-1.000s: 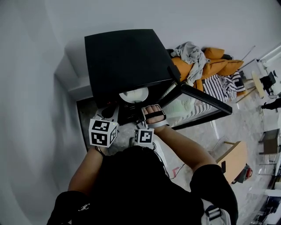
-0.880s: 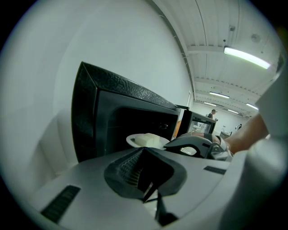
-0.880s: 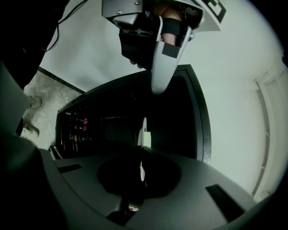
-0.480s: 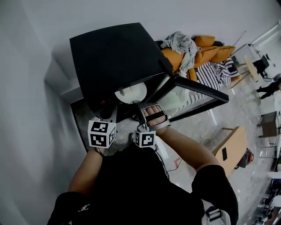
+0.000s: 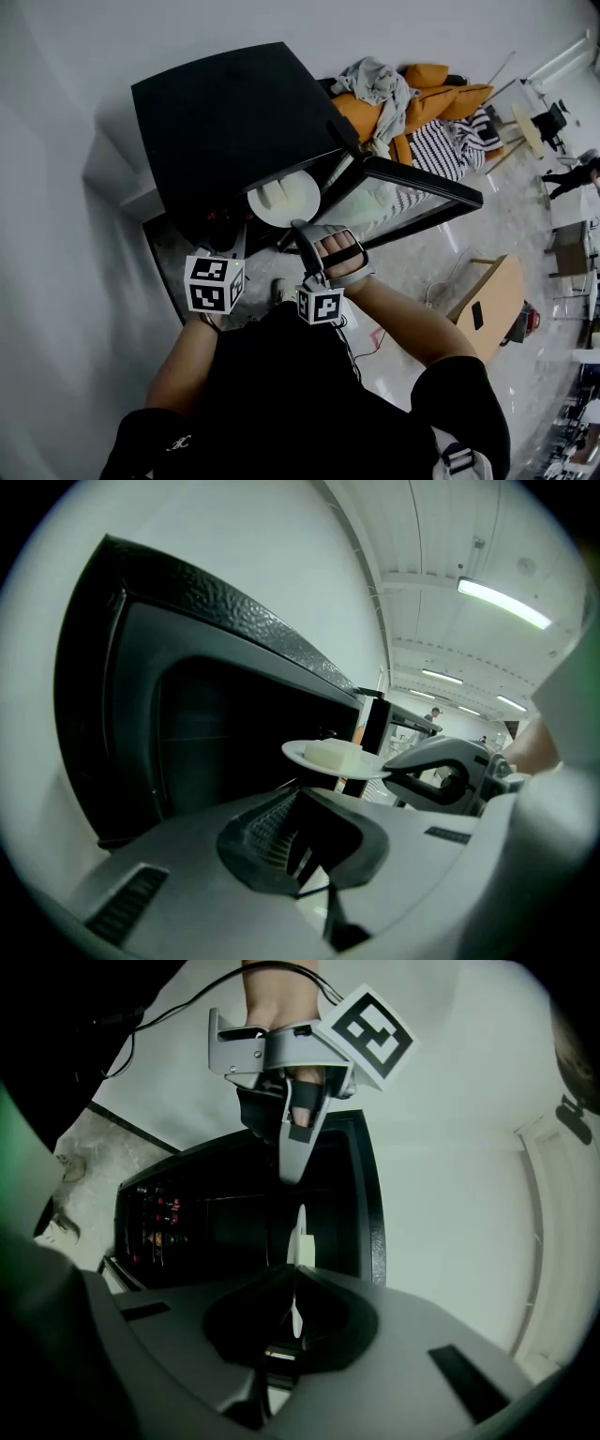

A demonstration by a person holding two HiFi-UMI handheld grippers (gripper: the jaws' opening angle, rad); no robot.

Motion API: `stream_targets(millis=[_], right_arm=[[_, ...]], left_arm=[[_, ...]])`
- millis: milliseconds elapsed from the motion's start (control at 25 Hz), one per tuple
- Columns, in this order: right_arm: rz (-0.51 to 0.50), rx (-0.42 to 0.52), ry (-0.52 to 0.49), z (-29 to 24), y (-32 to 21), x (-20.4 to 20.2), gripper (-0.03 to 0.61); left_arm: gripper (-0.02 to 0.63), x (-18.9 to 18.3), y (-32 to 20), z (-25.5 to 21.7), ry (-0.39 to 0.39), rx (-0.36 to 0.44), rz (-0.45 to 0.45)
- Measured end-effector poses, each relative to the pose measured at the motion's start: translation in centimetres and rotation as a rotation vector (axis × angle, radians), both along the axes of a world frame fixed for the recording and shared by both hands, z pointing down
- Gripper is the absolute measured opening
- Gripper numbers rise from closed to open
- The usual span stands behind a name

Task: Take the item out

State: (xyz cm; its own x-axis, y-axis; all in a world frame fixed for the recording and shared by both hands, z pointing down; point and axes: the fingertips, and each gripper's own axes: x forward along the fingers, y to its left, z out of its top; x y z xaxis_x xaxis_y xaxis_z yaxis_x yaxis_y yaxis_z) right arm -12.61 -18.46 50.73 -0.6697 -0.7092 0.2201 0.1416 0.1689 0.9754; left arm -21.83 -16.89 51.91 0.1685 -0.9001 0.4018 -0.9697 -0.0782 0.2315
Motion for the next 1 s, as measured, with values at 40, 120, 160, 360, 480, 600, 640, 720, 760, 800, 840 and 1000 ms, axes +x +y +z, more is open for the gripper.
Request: stream_targets(millis=[40, 120, 160, 360, 480, 600, 640, 720, 760, 800, 840, 1000], right_arm=[[0.005, -0.005, -0.008, -0.1, -0.1, 0.3, 0.016], [0.01, -0.005, -0.027, -0.5, -0.2, 0.9, 0.015], [0.011, -0.001, -0.034, -0.7, -0.2, 1.2, 0.016], [0.032, 0.007, -0.063, -1.6, 0.2, 2.7, 0.015], [0.056, 0.008, -0.064, -1.5, 0.3, 4.2, 0.015], [0.076, 0.013, -0.055, -1.3, 0.7, 6.1, 0.017], [0.081, 0.013, -0.052, -1.3, 0.8, 6.6, 0.017], [0.091, 0.01, -0.051, -1.3, 1.1, 7.6, 0.016], [0.096, 0.008, -0.053, -1.4, 1.2, 8.1, 0.016], [0.102, 0.005, -0.057, -1.4, 1.4, 8.6, 0.017], [0.108, 0.003, -0.06, -1.5, 1.5, 9.1, 0.015], [0.126, 0.007, -0.063, -1.8, 2.4, 10.8, 0.016]], left_arm=[[0.008, 0.1, -0.2, 0.0, 0.0, -0.001, 0.003], [0.008, 0.4, -0.5, 0.1, -0.003, -0.003, 0.011], [0.008, 0.6, -0.6, 0.1, -0.004, -0.004, 0.017], [0.008, 1.7, -1.6, -0.1, -0.013, -0.006, 0.061], [0.008, 2.6, -2.3, 0.0, -0.017, -0.014, 0.08], [0.008, 4.0, -2.7, 0.0, -0.02, -0.018, 0.107], [0.008, 4.4, -2.8, -0.1, -0.021, -0.017, 0.116], [0.008, 5.2, -3.2, -0.3, -0.022, -0.015, 0.134], [0.008, 5.6, -3.4, -0.4, -0.024, -0.013, 0.143], [0.008, 6.1, -3.5, -0.4, -0.025, -0.013, 0.153], [0.008, 6.5, -3.6, -0.5, -0.026, -0.013, 0.163], [0.008, 8.4, -4.0, -0.4, -0.03, -0.018, 0.197]])
